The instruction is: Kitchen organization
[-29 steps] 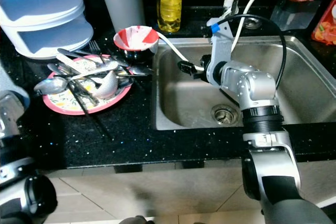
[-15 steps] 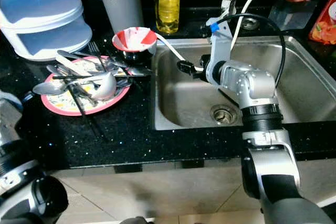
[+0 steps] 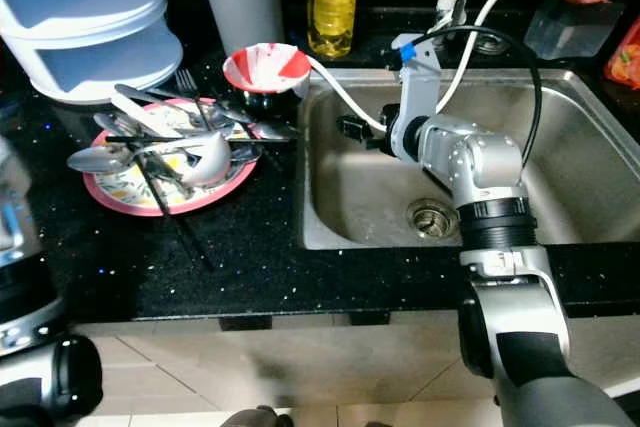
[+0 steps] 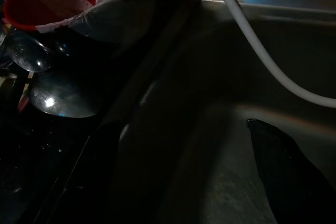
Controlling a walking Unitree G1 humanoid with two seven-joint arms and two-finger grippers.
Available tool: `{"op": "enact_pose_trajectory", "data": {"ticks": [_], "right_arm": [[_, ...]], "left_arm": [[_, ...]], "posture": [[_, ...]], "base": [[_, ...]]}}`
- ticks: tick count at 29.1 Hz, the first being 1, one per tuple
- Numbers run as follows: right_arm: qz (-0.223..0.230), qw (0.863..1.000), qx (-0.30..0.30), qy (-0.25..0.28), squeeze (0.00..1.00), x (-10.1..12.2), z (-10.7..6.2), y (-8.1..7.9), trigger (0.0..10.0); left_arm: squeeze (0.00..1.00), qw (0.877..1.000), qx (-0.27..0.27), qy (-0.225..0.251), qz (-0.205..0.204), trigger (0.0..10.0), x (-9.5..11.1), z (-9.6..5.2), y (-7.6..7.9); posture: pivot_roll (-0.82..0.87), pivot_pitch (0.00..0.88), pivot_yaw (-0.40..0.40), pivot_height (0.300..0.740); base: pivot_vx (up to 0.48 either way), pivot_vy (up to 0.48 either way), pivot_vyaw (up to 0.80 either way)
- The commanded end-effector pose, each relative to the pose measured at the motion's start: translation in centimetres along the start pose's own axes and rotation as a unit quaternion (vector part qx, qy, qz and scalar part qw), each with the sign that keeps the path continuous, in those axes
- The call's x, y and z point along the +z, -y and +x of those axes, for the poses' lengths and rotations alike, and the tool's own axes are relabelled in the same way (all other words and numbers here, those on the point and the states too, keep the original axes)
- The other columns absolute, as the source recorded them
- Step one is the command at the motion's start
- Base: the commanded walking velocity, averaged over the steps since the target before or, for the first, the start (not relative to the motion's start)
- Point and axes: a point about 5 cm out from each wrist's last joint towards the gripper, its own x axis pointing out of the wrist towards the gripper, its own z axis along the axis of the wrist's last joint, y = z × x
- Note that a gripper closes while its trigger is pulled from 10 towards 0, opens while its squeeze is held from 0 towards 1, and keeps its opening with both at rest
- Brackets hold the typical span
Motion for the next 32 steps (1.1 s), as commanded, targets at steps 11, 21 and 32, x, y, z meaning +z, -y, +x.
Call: {"op": "enact_pose_trajectory", "data": {"ticks": [11,21,32], "right_arm": [[-0.001,0.982,-0.175,0.076,0.0,2.5,-1.7,4.8,10.0],[0.052,0.944,-0.271,0.178,0.0,4.7,-4.5,7.7,10.0],[0.068,0.92,-0.31,0.23,0.0,5.7,-5.3,8.5,10.0]], "left_arm": [[0.0,0.918,-0.384,0.083,-0.059,10.0,4.6,-8.4,12.3],[0.93,0.837,-0.536,-0.009,-0.107,10.0,2.2,-13.3,15.3],[0.0,0.853,-0.499,-0.014,-0.151,10.0,3.3,-11.3,13.9]], "posture": [[0.11,0.057,0.004,0.74],[0.1,0.058,0.016,0.74],[0.1,0.059,0.021,0.74]], "base": [[0.0,0.0,0.0],[0.0,0.0,0.0],[0.0,0.0,0.0]]}}
